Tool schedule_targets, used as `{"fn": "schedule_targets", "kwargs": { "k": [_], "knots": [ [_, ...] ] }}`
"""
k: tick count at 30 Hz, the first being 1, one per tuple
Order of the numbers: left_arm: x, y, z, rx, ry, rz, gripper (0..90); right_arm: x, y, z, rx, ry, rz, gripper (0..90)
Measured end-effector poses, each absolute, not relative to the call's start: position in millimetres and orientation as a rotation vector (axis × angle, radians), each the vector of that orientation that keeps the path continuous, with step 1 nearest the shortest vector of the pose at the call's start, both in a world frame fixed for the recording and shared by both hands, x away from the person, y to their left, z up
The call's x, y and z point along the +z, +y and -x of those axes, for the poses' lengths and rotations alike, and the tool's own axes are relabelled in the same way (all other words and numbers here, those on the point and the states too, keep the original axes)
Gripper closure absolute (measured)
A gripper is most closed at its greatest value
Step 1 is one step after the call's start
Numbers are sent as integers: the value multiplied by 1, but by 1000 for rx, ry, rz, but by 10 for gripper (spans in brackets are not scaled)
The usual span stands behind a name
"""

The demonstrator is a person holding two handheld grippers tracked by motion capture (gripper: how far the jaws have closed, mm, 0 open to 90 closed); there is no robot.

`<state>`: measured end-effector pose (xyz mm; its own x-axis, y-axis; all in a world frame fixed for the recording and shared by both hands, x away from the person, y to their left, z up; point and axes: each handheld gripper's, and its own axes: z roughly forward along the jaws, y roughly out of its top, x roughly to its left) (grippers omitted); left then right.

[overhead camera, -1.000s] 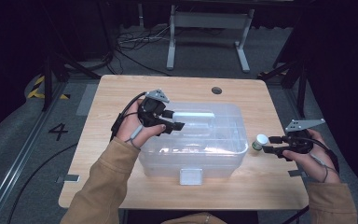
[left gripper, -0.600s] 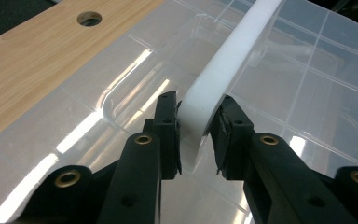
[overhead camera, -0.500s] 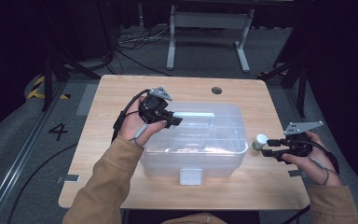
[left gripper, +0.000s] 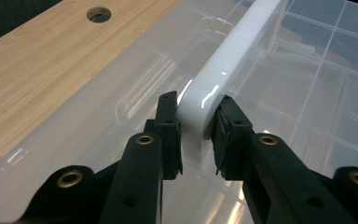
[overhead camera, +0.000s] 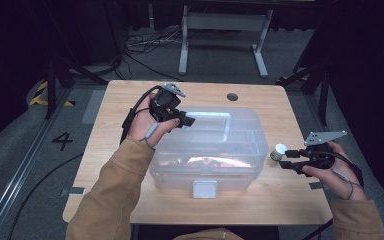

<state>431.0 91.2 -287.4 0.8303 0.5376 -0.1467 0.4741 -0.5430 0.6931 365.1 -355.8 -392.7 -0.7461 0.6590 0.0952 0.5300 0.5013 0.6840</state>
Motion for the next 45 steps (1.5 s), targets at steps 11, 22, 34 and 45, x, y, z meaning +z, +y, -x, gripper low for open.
{"fn": "schedule_targets", "kwargs": {
  "k": [11,22,34,45],
  "knots": [
    [-279,93,-447,50,774,-2228,733,-368,-352,-352,1247,2485,-953,732],
    [-273,93,-458,9,797,-2231,729,-369,-343,-349,1334,2571,-938,846],
    [-271,93,-463,-6,806,-2233,725,-371,-321,-348,1456,2608,-805,887],
    [-271,95,-463,-7,805,-2223,726,-376,-311,-350,1523,2598,-751,900]
  ]
}}
